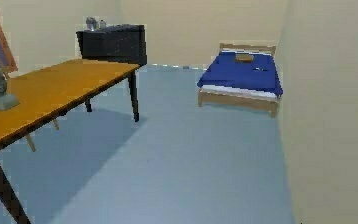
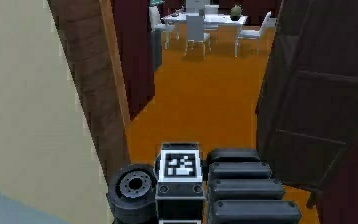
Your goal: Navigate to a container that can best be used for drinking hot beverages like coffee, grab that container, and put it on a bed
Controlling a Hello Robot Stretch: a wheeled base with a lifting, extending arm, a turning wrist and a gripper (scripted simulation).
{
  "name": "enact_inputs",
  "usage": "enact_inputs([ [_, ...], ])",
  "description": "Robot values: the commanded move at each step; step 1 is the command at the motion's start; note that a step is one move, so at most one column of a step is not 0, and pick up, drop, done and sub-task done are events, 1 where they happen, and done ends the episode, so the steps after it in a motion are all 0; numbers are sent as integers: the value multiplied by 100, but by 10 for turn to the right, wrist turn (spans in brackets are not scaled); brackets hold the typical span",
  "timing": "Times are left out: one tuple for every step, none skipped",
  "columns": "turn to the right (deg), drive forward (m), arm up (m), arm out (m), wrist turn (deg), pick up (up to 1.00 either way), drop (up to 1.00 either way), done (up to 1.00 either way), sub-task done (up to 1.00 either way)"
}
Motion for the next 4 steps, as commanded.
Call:
enact_inputs([
  [0,100,0,0,0,0,0,0,0],
  [0,100,0,0,0,0,0,0,0],
  [30,0,0,0,0,0,0,0,0],
  [0,35,0,0,0,0,0,0,0],
])
